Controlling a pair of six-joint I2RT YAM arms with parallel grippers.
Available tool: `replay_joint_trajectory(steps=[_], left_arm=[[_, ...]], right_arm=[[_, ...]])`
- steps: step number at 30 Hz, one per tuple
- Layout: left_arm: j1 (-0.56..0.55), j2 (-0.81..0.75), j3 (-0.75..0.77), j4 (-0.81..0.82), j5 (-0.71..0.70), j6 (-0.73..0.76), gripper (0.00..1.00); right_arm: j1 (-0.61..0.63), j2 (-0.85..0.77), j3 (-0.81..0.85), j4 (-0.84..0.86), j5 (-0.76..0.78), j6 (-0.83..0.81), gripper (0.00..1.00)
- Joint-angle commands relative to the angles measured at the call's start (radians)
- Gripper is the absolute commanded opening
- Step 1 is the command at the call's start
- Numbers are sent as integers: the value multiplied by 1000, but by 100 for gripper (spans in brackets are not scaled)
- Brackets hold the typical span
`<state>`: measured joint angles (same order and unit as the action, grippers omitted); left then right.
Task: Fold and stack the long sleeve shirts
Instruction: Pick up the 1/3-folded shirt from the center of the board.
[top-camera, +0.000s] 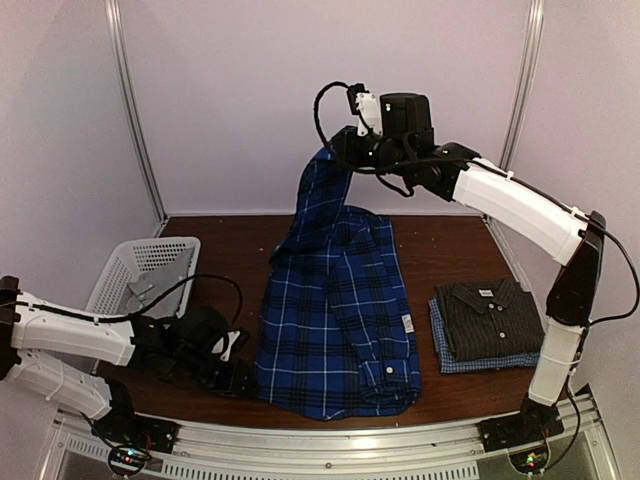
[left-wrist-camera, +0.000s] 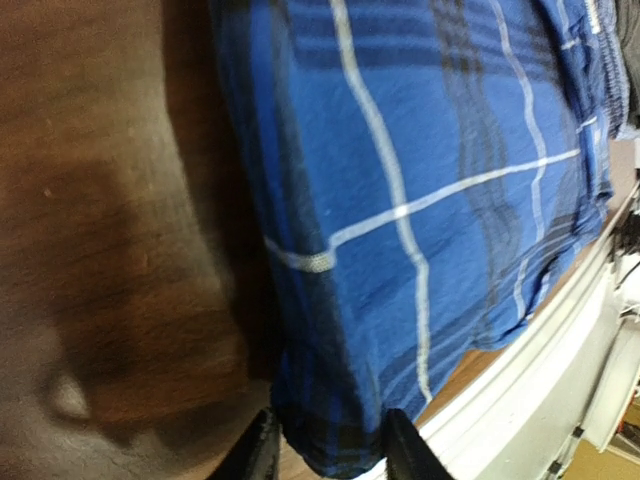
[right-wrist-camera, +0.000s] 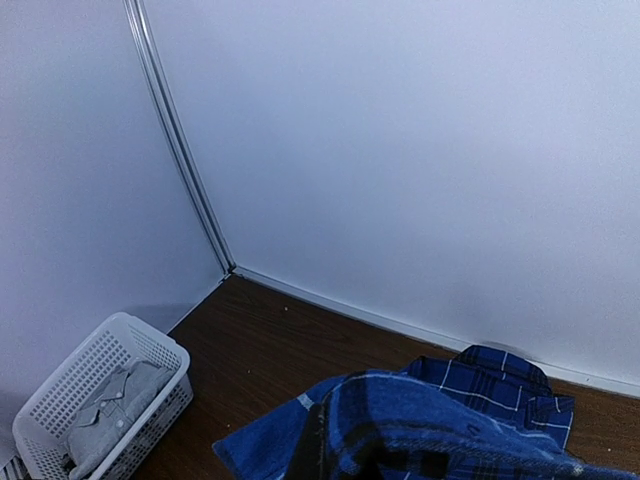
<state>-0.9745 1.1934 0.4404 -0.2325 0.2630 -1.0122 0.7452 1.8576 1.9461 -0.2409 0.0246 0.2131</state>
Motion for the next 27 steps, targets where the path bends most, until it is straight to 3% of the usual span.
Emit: replay_joint_trajectory(steps=[1,4,5,10,16,27], left_arm=[[-33,58,25,22,-35,-11,30],[-38,51,34,-53,-83,-39,4],[-38,40,40,-103,-109,-54,0],[-38,-34,63,-295,-184,-80,0],[-37,-77,82,-326,-142,-45,0],[-54,168,400,-352,-36,234,0]], right_arm=[[-7,-25,-17,0,-7,1,0],[-8,-44,-65,-3,-3,-5,0],[-8,-52,-81,-4,1,-9,0],[-8,-83,-141,-7,33,-29,0],[-34,-88,-146,16,88,-37,0],[-164,-104,-23,128,95,-72,0]])
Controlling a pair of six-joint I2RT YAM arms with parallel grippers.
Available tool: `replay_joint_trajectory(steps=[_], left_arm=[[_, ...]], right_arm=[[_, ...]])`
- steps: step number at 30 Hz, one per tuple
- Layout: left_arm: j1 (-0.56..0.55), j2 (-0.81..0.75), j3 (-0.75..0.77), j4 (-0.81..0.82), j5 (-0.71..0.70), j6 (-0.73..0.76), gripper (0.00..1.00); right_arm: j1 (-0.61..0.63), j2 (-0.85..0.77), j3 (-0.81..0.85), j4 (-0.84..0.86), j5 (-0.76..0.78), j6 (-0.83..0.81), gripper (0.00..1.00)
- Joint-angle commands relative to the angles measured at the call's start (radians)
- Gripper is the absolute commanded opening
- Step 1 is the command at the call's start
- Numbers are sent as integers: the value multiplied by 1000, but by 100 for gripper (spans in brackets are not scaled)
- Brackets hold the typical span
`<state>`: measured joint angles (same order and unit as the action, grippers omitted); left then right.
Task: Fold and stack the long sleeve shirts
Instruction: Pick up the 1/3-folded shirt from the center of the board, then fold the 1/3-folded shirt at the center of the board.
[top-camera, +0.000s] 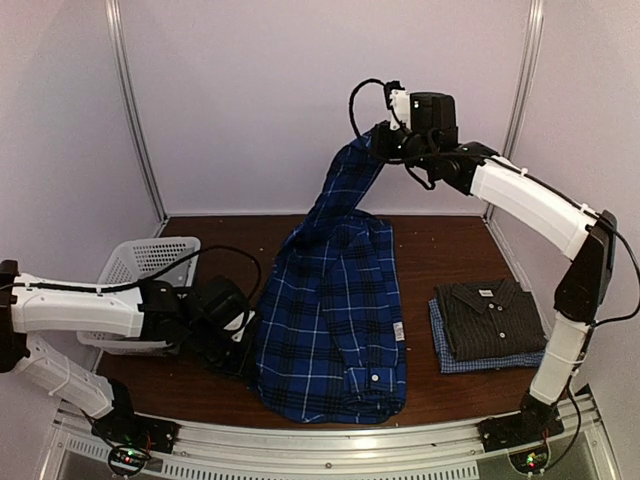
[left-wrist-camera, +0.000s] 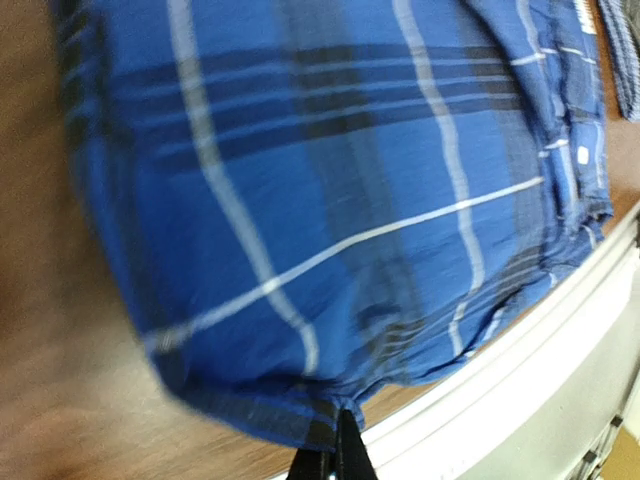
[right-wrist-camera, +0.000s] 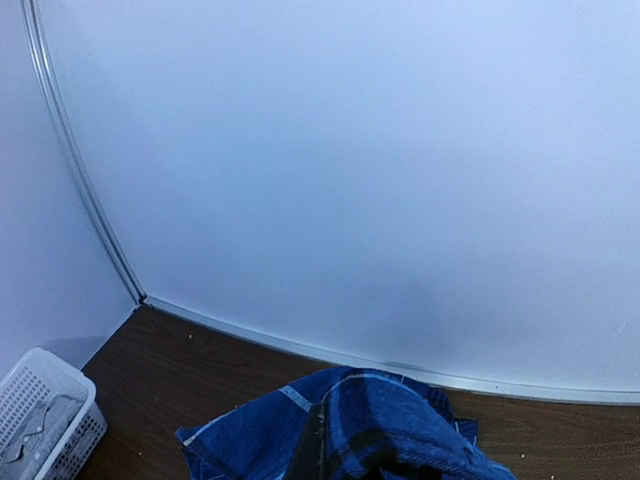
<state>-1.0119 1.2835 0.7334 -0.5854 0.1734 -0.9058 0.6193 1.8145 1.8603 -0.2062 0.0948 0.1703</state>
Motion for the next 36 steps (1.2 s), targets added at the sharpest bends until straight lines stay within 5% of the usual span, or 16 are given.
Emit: replay_joint_trajectory(steps=[1,13,26,36], left_arm=[[-27,107,143,-1,59,147,0],[-155,442,454,14,222,273,0],[-157,565,533,61,313,285,0],[-159,592,520,112,357,286,21]], right_arm=[[-54,-68,67,105,18,-32,0],[-138,-149,-71,200,-17,-52,0],[-164,-161,-175,203,-123,6,0],[-164,-206,-300,151,-286,75,0]])
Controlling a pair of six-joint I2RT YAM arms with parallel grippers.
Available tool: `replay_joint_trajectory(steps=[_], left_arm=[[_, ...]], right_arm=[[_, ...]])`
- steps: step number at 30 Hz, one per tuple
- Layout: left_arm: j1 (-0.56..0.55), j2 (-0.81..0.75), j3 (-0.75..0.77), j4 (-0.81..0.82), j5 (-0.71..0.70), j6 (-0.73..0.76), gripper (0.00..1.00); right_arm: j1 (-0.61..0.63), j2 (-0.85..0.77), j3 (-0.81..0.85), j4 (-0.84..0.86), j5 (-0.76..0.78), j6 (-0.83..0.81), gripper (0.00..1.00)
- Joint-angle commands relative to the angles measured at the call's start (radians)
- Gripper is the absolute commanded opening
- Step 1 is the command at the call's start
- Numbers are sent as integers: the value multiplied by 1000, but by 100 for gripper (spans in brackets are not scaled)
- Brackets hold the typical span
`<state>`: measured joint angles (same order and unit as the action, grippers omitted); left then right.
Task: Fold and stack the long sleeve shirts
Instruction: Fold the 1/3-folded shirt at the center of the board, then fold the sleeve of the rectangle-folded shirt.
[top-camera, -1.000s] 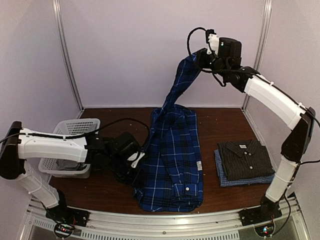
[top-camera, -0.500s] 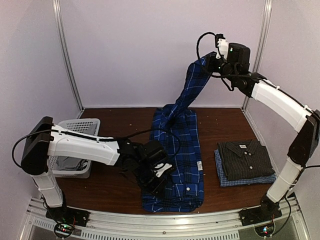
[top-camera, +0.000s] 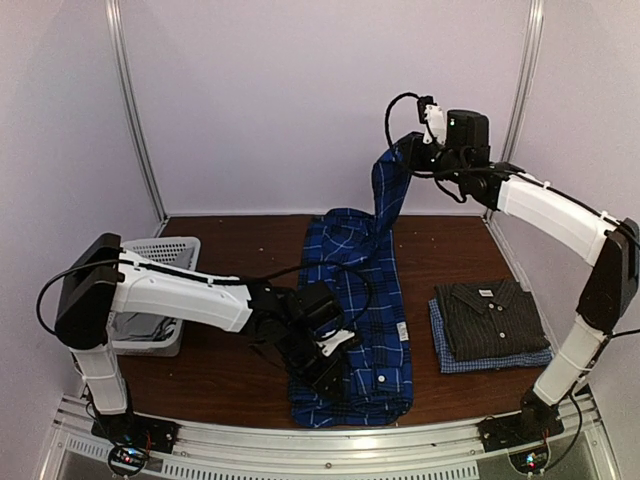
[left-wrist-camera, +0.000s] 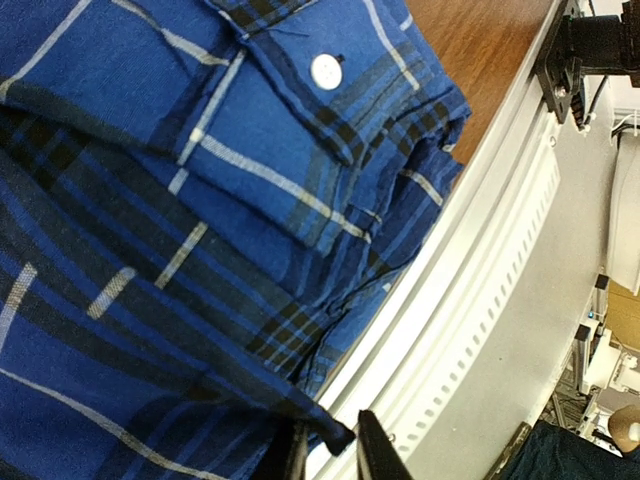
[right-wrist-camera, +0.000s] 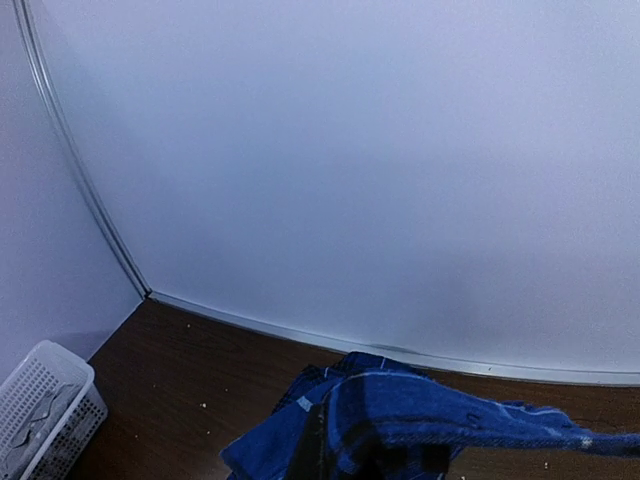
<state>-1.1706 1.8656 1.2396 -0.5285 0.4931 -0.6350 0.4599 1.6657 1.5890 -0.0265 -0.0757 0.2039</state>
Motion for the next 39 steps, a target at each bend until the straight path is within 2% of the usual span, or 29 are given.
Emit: replay_joint_trajectory(steps=[1,6,12,18,22,28,33,39], left_arm=[[1,10,12,59,41,16,24],[0,-20,5,78,55,20,46],[6,-101,-7,99,84,17,53],[71,-189,-19,124,118,1,53],[181,-239,-58,135,78,-52,47],[320,-292,-120,163,-5,-112,46],[354,-299,-150,172,-44,-111,46],[356,-308,-224,216,-78,-120,47]], right_arm=[[-4,-62,-38,-44,-141,47,0],[-4,-110,-117,-86,-233,84,1],[9,-196,-263,-52,-338,131,5],[90,-261,-384,-66,-324,128,5],[173,-306,-462,-65,-305,128,5],[332,-296,-529,-115,-218,109,5],[465,-238,-578,-147,-143,110,3],[549,-180,-621,-129,-117,154,3]])
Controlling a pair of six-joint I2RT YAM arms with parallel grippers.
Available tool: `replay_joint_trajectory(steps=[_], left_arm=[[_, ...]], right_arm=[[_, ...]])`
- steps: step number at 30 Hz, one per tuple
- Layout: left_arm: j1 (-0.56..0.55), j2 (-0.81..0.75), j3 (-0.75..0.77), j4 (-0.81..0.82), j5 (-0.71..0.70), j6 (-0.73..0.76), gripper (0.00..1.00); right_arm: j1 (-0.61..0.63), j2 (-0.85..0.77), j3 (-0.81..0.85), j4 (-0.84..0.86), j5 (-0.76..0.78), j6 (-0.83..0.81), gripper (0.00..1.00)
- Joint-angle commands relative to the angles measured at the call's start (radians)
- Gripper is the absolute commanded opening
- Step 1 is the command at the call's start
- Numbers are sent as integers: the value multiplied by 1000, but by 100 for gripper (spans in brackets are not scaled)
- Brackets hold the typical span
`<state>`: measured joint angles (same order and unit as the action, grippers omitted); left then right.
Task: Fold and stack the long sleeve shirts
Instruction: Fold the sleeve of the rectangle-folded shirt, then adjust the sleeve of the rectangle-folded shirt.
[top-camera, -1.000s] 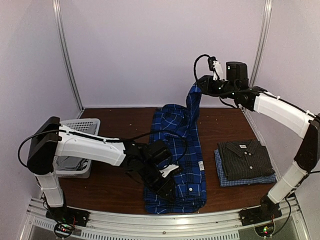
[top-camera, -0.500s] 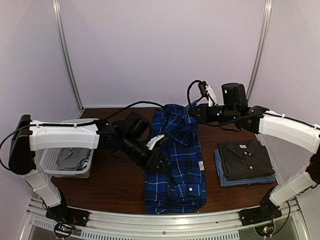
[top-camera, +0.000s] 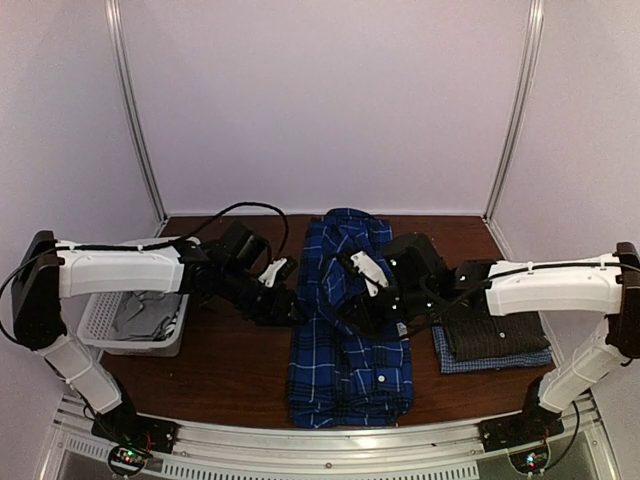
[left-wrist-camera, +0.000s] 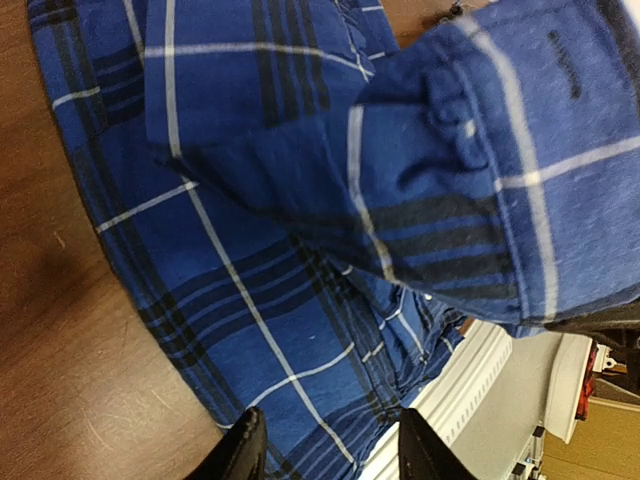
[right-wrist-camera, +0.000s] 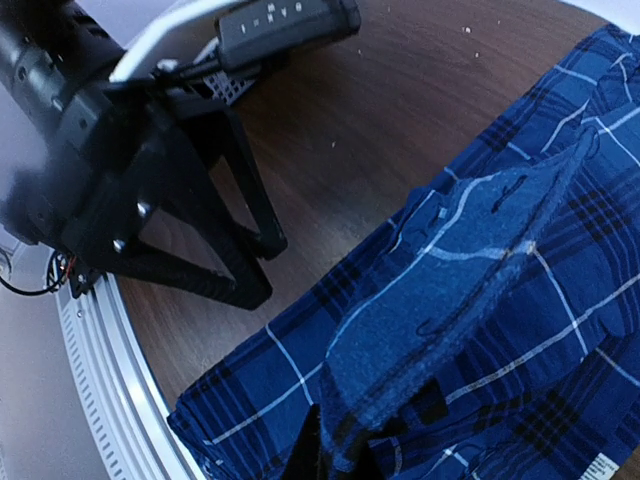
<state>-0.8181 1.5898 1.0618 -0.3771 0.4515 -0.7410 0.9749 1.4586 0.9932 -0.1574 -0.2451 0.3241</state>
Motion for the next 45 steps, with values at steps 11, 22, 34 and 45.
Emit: replay_joint_trajectory(steps=[11,22,34,45], left_arm=[[4,-65,-143,135,-54,-33,49],[2,-53,-197,181,-25,-36,49],[-46,-78,-294,159,-111,-38,50],[-110,-50,-261,158,-126,-46,17]], right_arm=[[143,106,-48,-14,125,87,39],[168,1,-131,-44,292,248,49],[142,17,-296,187,161,479,52],[116,114,-315,315,134,589,52]])
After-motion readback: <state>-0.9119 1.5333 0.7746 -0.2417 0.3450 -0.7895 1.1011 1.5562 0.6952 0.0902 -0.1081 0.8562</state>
